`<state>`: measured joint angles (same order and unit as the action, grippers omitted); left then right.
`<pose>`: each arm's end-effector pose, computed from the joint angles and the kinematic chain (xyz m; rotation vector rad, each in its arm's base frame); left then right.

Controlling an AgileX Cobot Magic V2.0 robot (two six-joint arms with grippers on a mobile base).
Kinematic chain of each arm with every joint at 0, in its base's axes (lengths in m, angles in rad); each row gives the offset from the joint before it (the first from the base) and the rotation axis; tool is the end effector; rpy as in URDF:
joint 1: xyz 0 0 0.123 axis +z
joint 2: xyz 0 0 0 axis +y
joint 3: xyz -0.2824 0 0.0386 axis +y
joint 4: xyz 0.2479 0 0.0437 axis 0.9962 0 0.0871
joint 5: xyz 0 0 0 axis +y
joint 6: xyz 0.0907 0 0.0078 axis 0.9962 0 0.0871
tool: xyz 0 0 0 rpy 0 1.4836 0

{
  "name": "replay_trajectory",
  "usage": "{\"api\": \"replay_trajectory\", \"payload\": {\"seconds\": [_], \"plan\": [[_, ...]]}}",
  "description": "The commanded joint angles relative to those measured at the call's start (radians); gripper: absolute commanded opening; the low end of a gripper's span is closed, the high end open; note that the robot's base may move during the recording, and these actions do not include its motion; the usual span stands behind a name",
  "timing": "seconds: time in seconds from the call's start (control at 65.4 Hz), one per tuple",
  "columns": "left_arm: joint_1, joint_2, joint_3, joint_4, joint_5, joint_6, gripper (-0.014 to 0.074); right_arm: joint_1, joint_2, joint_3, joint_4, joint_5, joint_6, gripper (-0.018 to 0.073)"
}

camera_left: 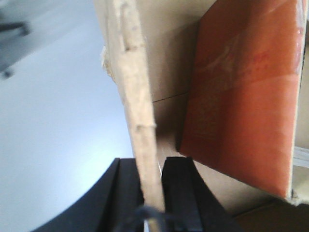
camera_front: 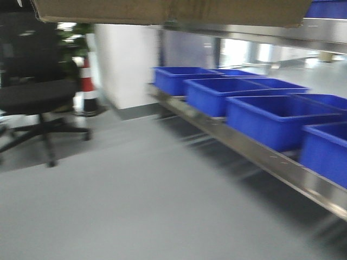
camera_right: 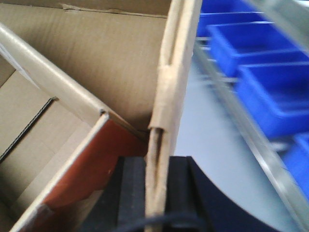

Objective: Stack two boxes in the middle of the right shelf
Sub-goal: 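Hold the boxes and turn the base toward the steel shelf rack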

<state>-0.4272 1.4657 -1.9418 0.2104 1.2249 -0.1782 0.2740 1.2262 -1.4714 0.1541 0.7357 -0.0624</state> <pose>0.2621 -0.0996 0.5059 0.2466 2.1976 -0.0756 0.2422 0.0778 0.4692 -0.2864 1.9585 0.3144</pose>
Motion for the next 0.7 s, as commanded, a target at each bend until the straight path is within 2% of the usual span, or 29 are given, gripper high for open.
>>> {"api": "replay_trajectory", "payload": {"seconds": [0.0,0.688], "plan": [[-0.001,-0.013,-0.007,0.029,-0.023,0.005,-0.0111,-0.006,-0.013,-0.019,-0.037,-0.064,-0.017,-0.0154],[-0.001,-0.013,-0.007,0.029,-0.023,0.005,-0.0111,-0.006,-0.013,-0.019,-0.037,-0.064,-0.017,-0.0154]]}}
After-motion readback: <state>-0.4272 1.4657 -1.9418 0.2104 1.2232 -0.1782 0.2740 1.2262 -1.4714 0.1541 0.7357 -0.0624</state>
